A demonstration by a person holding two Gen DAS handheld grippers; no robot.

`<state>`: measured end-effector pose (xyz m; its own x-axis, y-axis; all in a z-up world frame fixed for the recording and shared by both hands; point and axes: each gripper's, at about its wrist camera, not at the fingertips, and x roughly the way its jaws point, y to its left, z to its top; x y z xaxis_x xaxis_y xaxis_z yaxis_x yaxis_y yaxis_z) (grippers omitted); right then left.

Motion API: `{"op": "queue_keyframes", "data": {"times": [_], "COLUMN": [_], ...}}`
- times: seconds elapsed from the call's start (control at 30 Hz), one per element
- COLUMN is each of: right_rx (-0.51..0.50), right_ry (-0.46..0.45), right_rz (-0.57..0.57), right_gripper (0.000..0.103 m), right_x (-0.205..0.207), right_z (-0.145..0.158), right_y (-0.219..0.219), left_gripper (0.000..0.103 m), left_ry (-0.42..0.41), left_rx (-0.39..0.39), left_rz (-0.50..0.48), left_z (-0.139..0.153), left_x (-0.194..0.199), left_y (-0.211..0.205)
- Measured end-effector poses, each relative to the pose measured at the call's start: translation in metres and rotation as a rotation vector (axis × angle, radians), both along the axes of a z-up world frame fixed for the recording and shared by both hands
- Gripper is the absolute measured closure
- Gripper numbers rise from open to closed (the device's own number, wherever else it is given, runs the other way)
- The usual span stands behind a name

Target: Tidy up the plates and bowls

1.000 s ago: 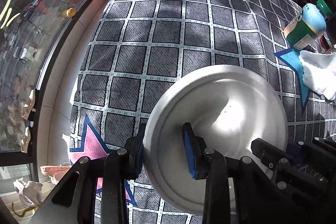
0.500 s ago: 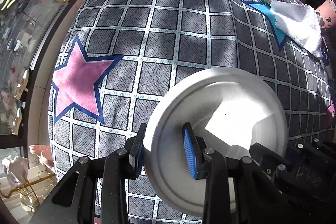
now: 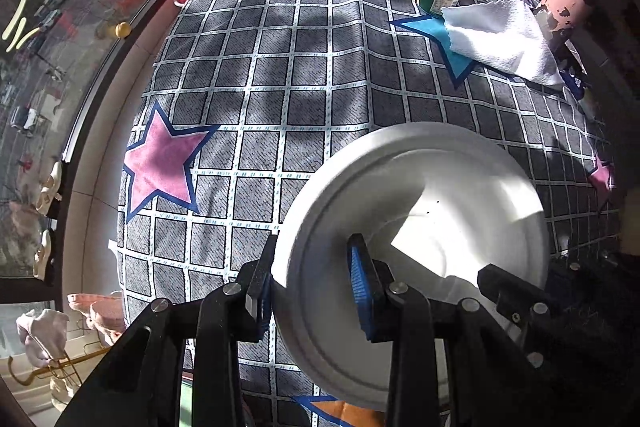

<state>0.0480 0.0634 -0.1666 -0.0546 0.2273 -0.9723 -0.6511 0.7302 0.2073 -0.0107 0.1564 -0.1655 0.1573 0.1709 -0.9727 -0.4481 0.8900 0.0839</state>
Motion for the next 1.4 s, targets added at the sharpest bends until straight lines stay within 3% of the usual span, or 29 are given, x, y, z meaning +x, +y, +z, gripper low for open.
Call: {"op": "queue_keyframes", "data": {"times": [0.2,0.4,0.87,0.97,1.13,1.2,1.23,1.27,1.4], "right_rx": [-0.012,-0.045,-0.141,-0.161,-0.183,-0.188,-0.2,-0.198,-0.175], "right_ry": [-0.01,0.006,0.127,0.132,0.147,0.151,0.141,0.132,0.143], "right_rz": [-0.066,-0.148,-0.303,-0.303,-0.311,-0.322,-0.328,-0.334,-0.364], "right_gripper": [0.086,0.086,0.084,0.084,0.084,0.067,0.038,0.022,0.02], "right_x": [-0.017,-0.04,-0.091,-0.092,-0.094,-0.094,-0.094,-0.096,-0.094], "right_z": [0.023,0.029,-0.016,-0.023,-0.03,-0.03,-0.029,-0.026,-0.021], "right_y": [-0.049,-0.109,-0.191,-0.197,-0.205,-0.207,-0.209,-0.213,-0.225], "left_gripper": [0.066,0.066,0.066,0.062,0.031,0.024,0.024,0.023,0.023], "left_ry": [-0.008,0.013,0.168,0.186,0.178,0.166,0.165,0.166,0.178], "left_rx": [-0.013,-0.039,-0.125,-0.118,-0.101,-0.092,-0.084,-0.079,-0.105], "left_rz": [-0.083,-0.209,-0.445,-0.469,-0.469,-0.47,-0.466,-0.459,-0.413], "left_z": [0.014,0.017,-0.031,-0.037,-0.029,-0.024,-0.022,-0.02,-0.018], "left_x": [-0.004,-0.014,-0.046,-0.05,-0.059,-0.063,-0.065,-0.066,-0.073], "left_y": [-0.036,-0.088,-0.171,-0.177,-0.172,-0.166,-0.162,-0.157,-0.139]}}
